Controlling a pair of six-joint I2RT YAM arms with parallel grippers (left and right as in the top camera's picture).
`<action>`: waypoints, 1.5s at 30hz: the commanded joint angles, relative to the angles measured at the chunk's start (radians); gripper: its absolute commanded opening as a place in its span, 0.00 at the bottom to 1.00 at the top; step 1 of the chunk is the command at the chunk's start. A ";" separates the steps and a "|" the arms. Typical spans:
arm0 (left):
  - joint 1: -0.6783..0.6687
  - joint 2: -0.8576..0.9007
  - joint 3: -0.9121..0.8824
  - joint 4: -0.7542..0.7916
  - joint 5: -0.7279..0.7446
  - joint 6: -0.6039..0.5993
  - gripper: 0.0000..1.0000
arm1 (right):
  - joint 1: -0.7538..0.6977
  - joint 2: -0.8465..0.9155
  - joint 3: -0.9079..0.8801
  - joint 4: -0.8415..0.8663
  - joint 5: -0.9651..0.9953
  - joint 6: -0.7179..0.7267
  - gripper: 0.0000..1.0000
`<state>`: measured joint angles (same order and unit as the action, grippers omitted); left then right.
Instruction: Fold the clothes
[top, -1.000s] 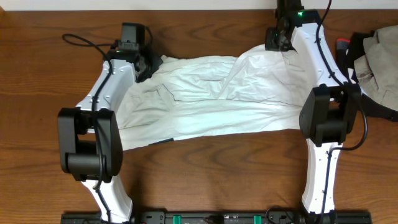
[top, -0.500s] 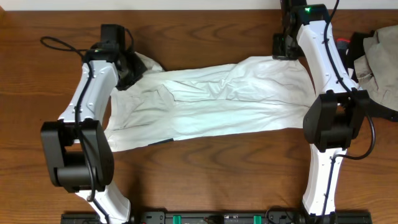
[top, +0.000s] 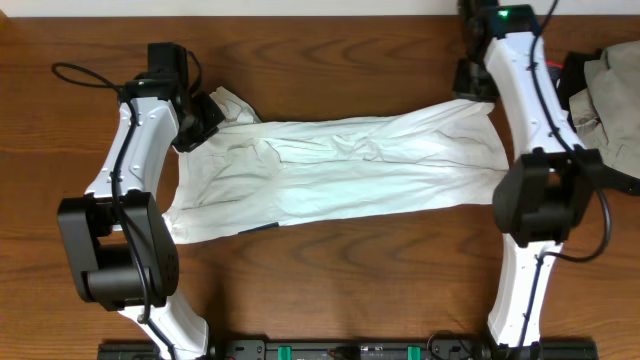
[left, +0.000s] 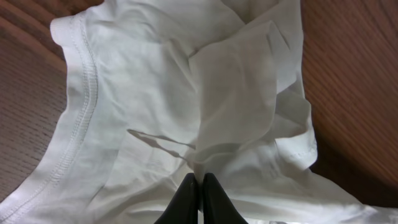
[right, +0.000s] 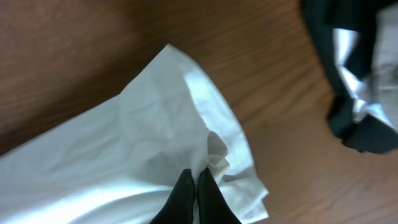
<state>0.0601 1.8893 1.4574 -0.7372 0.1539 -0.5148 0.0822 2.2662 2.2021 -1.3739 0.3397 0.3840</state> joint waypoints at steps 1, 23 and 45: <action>0.028 -0.010 0.005 -0.010 -0.009 0.024 0.06 | -0.054 -0.061 0.018 -0.014 0.053 0.031 0.01; 0.083 -0.010 0.005 -0.081 0.050 0.024 0.06 | -0.119 -0.061 0.017 -0.104 -0.015 -0.008 0.01; 0.083 -0.010 0.005 -0.324 -0.039 0.077 0.17 | -0.096 -0.061 0.014 -0.325 -0.147 -0.083 0.39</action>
<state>0.1360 1.8893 1.4574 -1.0401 0.1928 -0.4541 -0.0265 2.2265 2.2051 -1.6970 0.2001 0.3180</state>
